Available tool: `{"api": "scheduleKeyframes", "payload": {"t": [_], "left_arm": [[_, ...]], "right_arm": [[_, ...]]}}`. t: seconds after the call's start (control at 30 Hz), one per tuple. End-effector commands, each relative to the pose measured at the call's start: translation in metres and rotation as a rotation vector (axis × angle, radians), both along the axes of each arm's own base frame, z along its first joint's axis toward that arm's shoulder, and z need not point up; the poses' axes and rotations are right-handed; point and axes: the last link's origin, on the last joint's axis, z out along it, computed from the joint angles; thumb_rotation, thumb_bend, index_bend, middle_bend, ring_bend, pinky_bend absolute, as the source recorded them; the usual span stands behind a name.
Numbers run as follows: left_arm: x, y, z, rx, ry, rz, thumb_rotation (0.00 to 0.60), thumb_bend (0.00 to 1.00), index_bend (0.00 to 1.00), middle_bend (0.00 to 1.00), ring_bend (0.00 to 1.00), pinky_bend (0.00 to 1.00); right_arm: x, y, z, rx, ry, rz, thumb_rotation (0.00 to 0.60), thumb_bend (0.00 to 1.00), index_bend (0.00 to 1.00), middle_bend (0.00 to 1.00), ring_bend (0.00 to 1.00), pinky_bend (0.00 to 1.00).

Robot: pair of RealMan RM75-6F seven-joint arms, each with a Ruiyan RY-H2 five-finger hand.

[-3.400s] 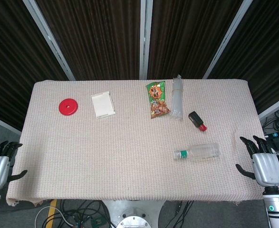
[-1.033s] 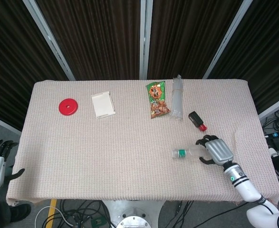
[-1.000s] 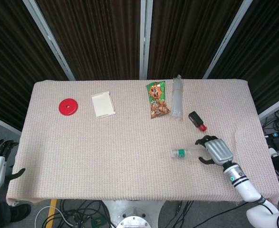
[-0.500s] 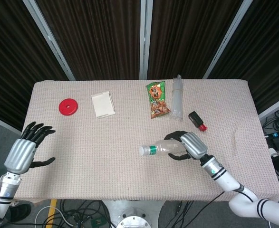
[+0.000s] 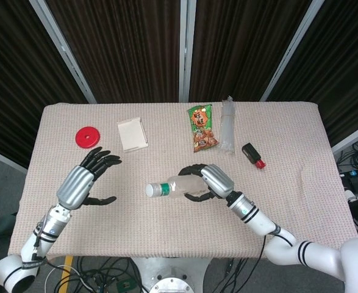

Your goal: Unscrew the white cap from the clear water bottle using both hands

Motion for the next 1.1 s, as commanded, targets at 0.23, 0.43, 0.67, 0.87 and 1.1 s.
{"api": "scheduleKeyframes", "payload": {"t": [0.23,0.43,0.67,0.87,1.1], "left_arm": [[0.021,0.005,-0.020,-0.021,-0.031,-0.056,0.600,0.00,0.18,0.16,0.08,0.04],[0.031,0.007,-0.027,-0.033,-0.066,-0.072,0.600,0.00,0.18,0.16,0.08,0.04],[0.040,0.008,-0.031,-0.036,-0.083,-0.091,0.600,0.00,0.18,0.16,0.08,0.04],[0.044,0.008,-0.033,-0.035,-0.088,-0.102,0.600,0.00,0.18,0.16,0.08,0.04],[0.049,0.007,-0.033,-0.047,-0.116,-0.108,0.600,0.00,0.18,0.16,0.08,0.04]], "right_arm": [[0.014,-0.002,-0.012,0.013,-0.006,0.016,0.600,0.46,0.63,0.53,0.37,0.45],[0.017,-0.002,-0.015,0.019,-0.016,0.018,0.600,0.46,0.63,0.53,0.38,0.45],[0.019,-0.002,-0.016,0.021,-0.015,0.020,0.600,0.46,0.63,0.53,0.38,0.45],[0.019,0.000,-0.016,0.024,-0.009,0.023,0.600,0.46,0.63,0.53,0.38,0.45],[0.019,-0.001,-0.019,0.026,-0.001,0.021,0.600,0.46,0.63,0.53,0.38,0.45]]}}
